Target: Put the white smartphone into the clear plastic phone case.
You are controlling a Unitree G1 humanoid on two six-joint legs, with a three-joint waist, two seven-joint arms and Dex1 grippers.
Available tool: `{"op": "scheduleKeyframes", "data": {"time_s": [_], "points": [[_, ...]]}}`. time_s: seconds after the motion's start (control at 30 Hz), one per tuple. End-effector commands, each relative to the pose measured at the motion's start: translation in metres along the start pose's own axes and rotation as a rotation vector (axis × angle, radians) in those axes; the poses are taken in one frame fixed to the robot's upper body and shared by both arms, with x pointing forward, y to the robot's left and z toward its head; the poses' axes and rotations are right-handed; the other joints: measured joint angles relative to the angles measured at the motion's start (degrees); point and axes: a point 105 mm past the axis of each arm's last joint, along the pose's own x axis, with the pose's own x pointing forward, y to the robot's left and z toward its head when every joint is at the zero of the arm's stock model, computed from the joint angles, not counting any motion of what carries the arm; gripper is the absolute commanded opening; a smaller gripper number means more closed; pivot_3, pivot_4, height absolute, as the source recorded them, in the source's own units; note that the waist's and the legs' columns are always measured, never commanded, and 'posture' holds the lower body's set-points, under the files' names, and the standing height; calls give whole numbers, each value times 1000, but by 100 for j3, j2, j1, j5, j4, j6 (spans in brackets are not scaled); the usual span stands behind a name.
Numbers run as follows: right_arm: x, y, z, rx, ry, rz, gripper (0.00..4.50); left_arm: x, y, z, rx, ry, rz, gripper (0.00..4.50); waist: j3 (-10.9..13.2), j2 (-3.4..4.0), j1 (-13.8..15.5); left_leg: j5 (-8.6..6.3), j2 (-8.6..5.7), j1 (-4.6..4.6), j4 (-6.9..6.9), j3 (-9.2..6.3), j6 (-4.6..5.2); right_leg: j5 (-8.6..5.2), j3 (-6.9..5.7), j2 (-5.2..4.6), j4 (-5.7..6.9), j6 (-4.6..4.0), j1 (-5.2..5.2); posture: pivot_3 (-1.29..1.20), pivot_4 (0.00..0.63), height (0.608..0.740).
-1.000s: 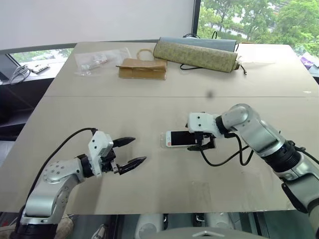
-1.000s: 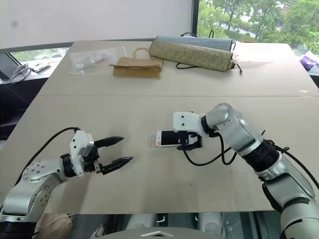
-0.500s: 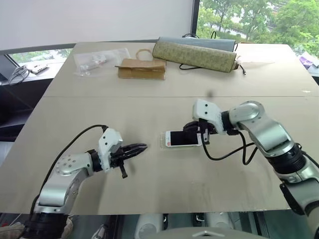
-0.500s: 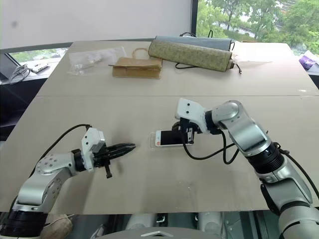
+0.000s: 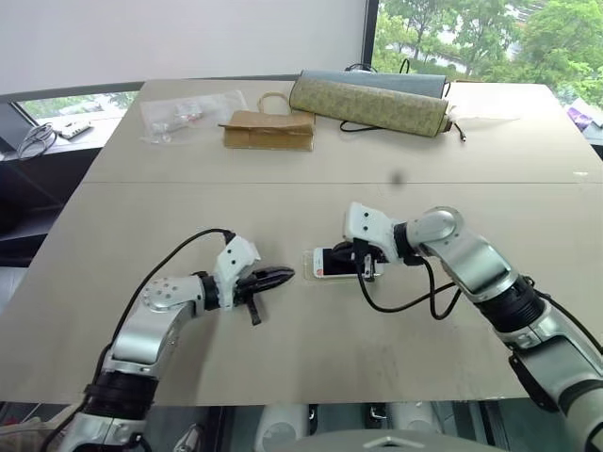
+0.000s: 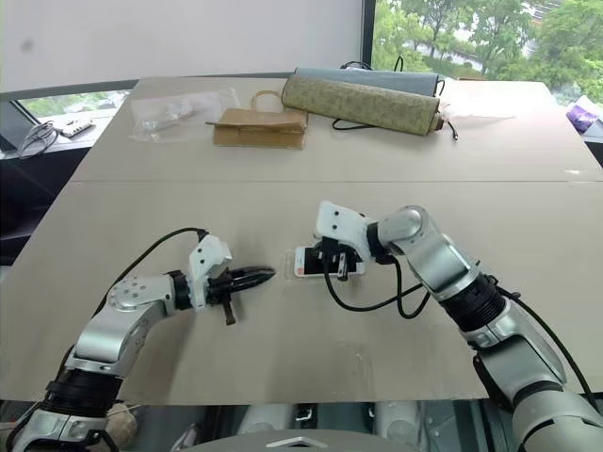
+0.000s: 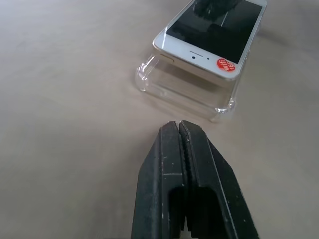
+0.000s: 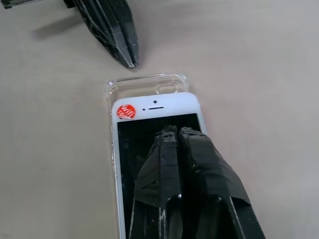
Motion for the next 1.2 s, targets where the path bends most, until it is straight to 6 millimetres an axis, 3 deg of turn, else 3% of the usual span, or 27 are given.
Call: {"op": "scheduleKeyframes", "data": {"time_s": [0.03, 0.47, 0.8, 0.97, 1.2], "points": [[2, -3, 7, -55, 0, 1, 0, 5, 0, -2, 3, 17, 2, 41, 0, 0, 2, 0, 0, 0, 0, 0, 0, 0, 0, 0, 0, 0, 0, 0, 150, 740], [18, 20, -26, -58, 137, 120, 0, 13, 2, -10, -24, 52, 29, 41, -12, 0, 14, -6, 0, 43, 2, -1, 10, -1, -1, -3, 4, 0, 43, 0, 150, 740], [25, 14, -41, -42, 199, 99, 0, 15, 2, -9, -27, 47, 34, 41, -43, 6, 11, -8, 2, 88, -6, 2, 11, -3, 11, -12, 5, -2, 69, 0, 150, 740], [18, 5, -12, -4, 69, 60, 0, 15, 1, -7, -27, 48, 34, 41, -53, 8, 11, -8, 3, 89, -7, 1, 11, -3, 13, -33, 5, -3, 69, 0, 150, 740], [-23, -9, 22, 40, -40, -24, 0, 16, 1, -3, -26, 46, 33, 41, -46, 11, 48, -8, -4, 60, -7, -3, 11, -1, 12, -51, -1, -4, 56, 0, 150, 740]]}}
